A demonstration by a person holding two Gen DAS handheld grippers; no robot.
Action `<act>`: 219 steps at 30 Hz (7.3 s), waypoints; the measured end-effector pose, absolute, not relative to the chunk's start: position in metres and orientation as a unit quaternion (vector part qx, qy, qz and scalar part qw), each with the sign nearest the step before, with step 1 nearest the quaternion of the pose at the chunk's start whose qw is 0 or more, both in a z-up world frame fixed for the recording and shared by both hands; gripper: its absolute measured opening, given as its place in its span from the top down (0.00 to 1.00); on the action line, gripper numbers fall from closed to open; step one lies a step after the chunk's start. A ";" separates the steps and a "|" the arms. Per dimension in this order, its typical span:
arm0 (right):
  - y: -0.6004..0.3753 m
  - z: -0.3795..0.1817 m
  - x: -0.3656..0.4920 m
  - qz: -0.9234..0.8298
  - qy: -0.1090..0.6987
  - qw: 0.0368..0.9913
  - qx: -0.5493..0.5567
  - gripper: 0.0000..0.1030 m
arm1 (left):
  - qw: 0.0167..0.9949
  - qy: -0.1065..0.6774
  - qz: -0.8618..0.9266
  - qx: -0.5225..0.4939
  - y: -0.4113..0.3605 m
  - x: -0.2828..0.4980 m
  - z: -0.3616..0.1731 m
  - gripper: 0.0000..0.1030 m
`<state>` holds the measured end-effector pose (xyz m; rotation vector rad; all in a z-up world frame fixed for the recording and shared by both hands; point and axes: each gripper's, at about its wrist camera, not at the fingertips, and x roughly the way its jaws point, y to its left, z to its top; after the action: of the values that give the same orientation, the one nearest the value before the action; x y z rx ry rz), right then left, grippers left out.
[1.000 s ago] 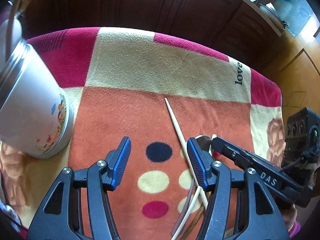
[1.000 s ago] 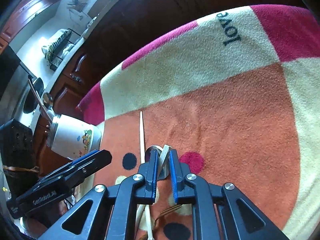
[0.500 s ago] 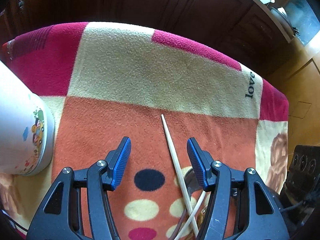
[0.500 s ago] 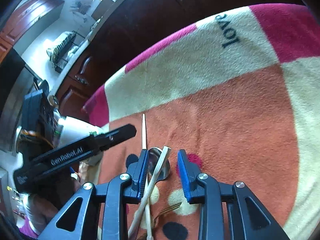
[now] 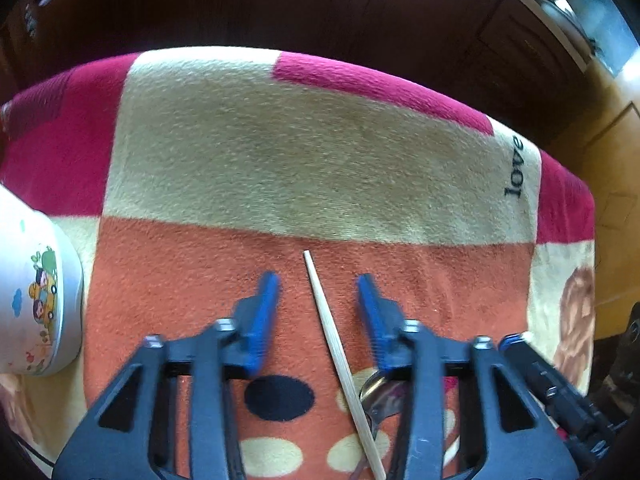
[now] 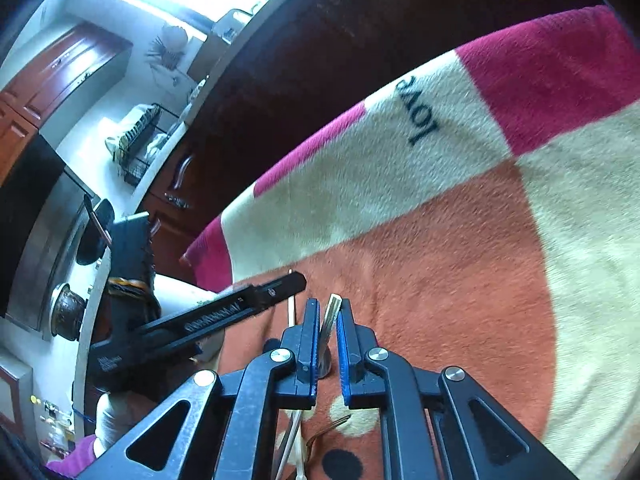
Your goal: Organize utensils
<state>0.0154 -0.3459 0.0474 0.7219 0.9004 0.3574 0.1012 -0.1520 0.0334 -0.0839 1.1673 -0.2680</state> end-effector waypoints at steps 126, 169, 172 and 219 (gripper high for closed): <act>-0.158 0.182 0.022 0.231 0.371 0.892 0.113 0.71 | 0.912 0.403 -0.073 -0.038 0.020 0.003 0.195 0.55; -0.287 0.041 -0.041 0.162 0.505 0.828 0.181 0.77 | 0.827 0.531 -0.178 -0.046 -0.088 0.012 0.085 0.40; -0.275 0.037 -0.032 0.160 0.505 0.831 0.170 0.78 | 0.829 0.529 -0.176 -0.045 -0.087 0.012 0.086 0.40; -0.356 0.010 -0.027 0.197 0.453 0.807 0.323 0.98 | 0.766 0.545 -0.336 0.055 -0.170 0.065 0.035 0.86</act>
<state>-0.0273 -0.3557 0.0104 0.6904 0.9690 0.4207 0.0647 -0.1703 0.0355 0.1205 1.1828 -0.7299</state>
